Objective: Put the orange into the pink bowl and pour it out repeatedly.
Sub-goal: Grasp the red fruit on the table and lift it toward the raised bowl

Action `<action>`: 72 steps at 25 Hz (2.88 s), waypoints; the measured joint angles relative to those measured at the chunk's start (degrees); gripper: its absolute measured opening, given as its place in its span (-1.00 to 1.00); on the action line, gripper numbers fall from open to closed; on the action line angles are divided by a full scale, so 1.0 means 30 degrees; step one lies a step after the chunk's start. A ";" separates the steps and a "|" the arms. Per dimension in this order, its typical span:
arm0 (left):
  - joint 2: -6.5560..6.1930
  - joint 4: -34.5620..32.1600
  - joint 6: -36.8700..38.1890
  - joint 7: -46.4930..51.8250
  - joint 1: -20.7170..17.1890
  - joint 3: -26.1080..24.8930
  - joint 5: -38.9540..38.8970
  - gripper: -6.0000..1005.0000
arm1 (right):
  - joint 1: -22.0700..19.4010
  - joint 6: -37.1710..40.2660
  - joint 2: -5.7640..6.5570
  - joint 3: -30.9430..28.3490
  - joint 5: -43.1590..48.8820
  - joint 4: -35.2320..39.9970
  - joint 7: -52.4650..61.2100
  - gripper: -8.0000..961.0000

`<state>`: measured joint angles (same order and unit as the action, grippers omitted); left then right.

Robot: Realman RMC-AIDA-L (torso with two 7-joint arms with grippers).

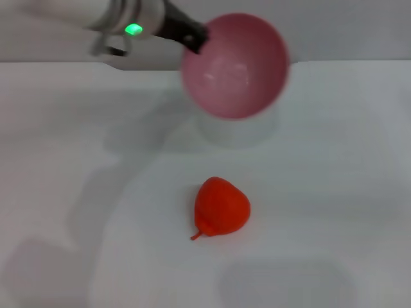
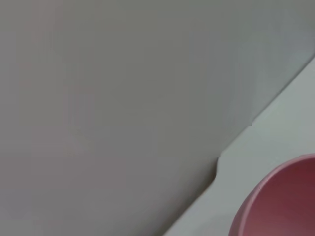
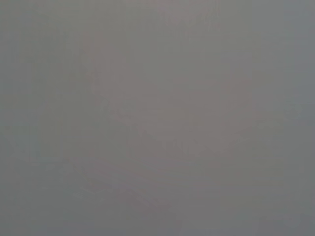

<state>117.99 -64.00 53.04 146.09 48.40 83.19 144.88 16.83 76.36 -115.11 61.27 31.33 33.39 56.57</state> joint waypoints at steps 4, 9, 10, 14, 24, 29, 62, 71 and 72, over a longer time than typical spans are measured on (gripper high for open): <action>-0.0237 0.0421 0.2667 -0.0365 0.0664 -0.3626 0.1648 -0.90 | 0.0663 -0.0423 0.1381 -0.0387 0.5858 0.1474 0.6949 -0.15; -0.0882 0.0434 0.3785 -0.0297 0.0376 -0.4762 0.2190 -0.90 | 0.1542 -0.0430 0.1885 -0.2925 1.5284 0.5505 1.5082 -0.16; -0.1013 0.0434 0.3995 -0.0245 0.0293 -0.4964 0.2355 -0.90 | 0.1702 -0.0354 0.1885 -0.3194 1.6925 0.6536 1.6443 -0.16; -0.1203 0.0443 0.4473 -0.0183 0.0156 -0.5448 0.3069 -0.90 | 0.3274 0.1082 0.1997 -0.3859 2.4161 1.0181 2.1711 -0.16; -0.1413 0.0447 0.4810 -0.0175 -0.0131 -0.5709 0.3689 -0.90 | 0.9952 0.6298 0.0781 0.0646 3.4351 1.1253 2.4011 -0.18; -0.1440 0.0445 0.4732 -0.0186 -0.0218 -0.5902 0.3707 -0.90 | 1.1166 0.6666 -0.0893 0.2059 3.6819 1.1232 2.3976 -0.19; -0.0672 0.0268 0.4695 -0.0869 0.0096 -0.5407 0.3708 -0.90 | 1.0810 -0.1725 -0.1385 1.0001 3.2972 0.4589 2.4303 -0.24; -0.0666 0.0267 0.4600 -0.1003 0.0098 -0.5408 0.3706 -0.90 | 1.0673 -0.1855 -0.1365 0.9839 3.2975 0.4855 2.4323 -0.54; -0.0664 0.0267 0.4597 -0.1023 0.0098 -0.5408 0.3708 -0.90 | 1.0577 -0.1863 -0.1333 0.9815 3.2986 0.5078 2.4398 -0.59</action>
<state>116.00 -63.20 66.83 143.02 48.70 66.96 156.01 48.56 70.78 -119.11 90.72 130.29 48.62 129.76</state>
